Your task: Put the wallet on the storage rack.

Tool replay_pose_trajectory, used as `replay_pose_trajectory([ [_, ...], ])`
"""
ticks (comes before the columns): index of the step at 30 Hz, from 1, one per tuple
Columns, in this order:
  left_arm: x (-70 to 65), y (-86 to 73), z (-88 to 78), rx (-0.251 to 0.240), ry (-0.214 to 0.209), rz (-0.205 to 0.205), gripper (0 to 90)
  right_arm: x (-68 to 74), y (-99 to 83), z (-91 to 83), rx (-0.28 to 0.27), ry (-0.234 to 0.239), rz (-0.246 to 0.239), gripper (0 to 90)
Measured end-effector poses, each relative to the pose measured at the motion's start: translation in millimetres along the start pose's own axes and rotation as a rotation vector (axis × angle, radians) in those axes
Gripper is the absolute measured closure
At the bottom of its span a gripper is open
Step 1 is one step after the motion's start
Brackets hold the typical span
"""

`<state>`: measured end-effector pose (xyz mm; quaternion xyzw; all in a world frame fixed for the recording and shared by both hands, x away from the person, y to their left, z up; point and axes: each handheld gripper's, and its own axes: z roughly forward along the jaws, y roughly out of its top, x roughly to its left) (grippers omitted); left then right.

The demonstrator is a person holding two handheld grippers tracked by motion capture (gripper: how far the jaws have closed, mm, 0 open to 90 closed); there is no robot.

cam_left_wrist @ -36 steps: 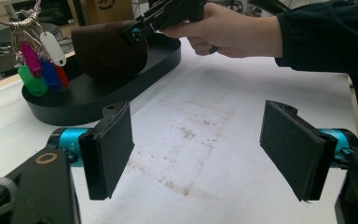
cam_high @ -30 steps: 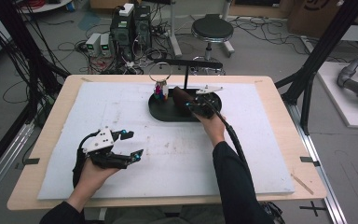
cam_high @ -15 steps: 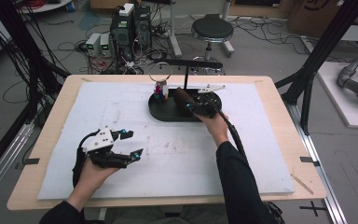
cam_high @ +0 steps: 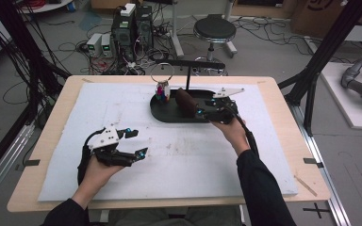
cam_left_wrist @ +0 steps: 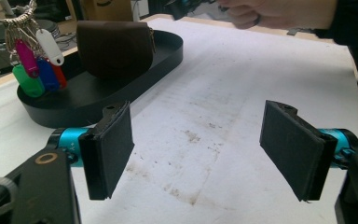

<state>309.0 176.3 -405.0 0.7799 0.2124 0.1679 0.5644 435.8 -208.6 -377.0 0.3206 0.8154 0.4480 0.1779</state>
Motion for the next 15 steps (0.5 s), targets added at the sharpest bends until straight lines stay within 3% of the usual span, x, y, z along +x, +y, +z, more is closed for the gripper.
replay_pose_trajectory([
  [3,1.2,0.7,-0.9,-0.003,0.007,0.001,25.4,3.9,-10.0,-25.1,-0.017,0.034,-0.014,42.6],
  [7,4.7,-0.3,-3.0,-0.001,0.025,-0.009,25.4,7.3,-18.6,-45.2,-0.046,0.056,-0.015,41.5],
  [13,10.0,-2.3,-6.2,0.001,0.053,-0.023,25.1,11.9,-46.2,-85.3,-0.138,0.106,-0.006,36.6],
  [15,11.7,-3.0,-7.3,0.004,0.062,-0.024,25.0,12.6,-50.6,-89.7,-0.144,0.111,-0.003,35.7],
])
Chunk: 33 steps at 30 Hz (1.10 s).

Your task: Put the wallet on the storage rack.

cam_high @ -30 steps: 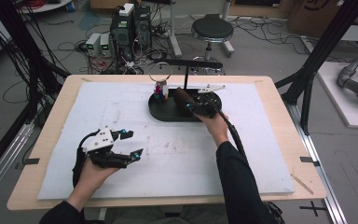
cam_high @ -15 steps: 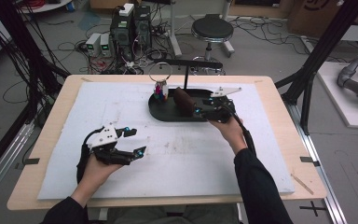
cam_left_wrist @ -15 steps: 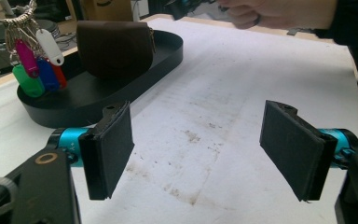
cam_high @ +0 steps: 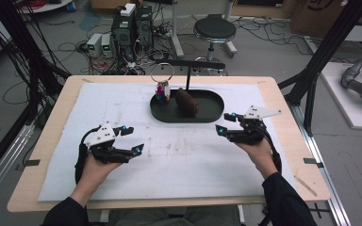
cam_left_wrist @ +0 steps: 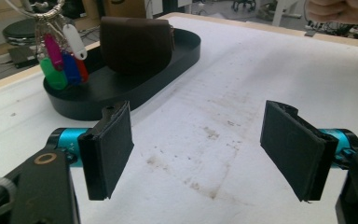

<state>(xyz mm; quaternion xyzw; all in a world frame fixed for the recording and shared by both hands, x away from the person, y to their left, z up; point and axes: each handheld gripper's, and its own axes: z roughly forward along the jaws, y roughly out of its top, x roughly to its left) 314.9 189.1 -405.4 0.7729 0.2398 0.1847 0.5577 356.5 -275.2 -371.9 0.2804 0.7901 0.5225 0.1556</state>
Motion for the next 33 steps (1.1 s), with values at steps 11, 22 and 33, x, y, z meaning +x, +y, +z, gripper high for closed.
replay_pose_trajectory([
  [11,8.7,-6.2,-5.3,0.008,0.045,-0.033,22.3,-1.6,-31.7,-33.7,-0.051,-0.003,0.032,27.5],
  [22,12.2,-11.4,-9.1,0.018,0.056,-0.041,21.2,-8.1,-39.0,-32.5,-0.036,-0.008,0.043,24.3],
  [33,13.1,-13.1,-12.6,0.016,0.067,-0.041,21.1,-9.2,-39.6,-28.2,-0.016,-0.017,0.045,23.8],
])
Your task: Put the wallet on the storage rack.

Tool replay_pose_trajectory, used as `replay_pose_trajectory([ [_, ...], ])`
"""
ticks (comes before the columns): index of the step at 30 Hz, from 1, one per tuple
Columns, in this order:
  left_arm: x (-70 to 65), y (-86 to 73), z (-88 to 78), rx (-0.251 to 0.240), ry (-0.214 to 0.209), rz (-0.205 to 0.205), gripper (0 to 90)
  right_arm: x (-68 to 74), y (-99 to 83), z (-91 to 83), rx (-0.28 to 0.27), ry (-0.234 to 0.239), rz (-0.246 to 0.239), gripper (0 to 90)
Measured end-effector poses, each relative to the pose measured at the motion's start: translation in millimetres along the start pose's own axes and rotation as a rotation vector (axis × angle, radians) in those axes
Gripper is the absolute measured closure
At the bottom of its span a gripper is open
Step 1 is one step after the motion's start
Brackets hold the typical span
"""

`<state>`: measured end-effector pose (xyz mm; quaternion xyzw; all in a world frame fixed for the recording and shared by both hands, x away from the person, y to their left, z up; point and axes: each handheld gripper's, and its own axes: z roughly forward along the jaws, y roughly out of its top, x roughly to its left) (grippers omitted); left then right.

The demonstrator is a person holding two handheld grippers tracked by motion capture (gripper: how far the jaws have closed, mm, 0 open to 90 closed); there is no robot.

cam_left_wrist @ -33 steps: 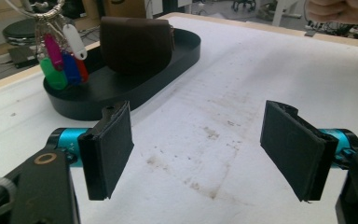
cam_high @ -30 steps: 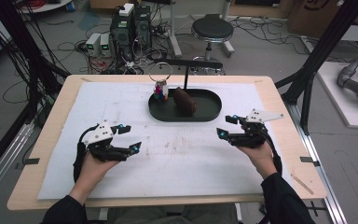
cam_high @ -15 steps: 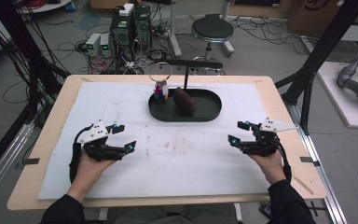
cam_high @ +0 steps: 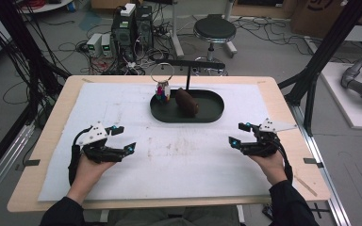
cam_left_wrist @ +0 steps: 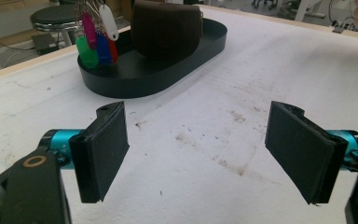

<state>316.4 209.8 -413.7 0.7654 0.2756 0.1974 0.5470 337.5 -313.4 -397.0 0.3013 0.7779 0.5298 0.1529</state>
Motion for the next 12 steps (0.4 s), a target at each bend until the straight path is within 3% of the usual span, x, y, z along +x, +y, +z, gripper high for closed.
replay_pose_trajectory([
  [12,0.3,2.5,5.5,0.001,-0.013,0.016,21.1,-2.2,-2.2,-5.9,0.001,-0.014,0.012,23.1],
])
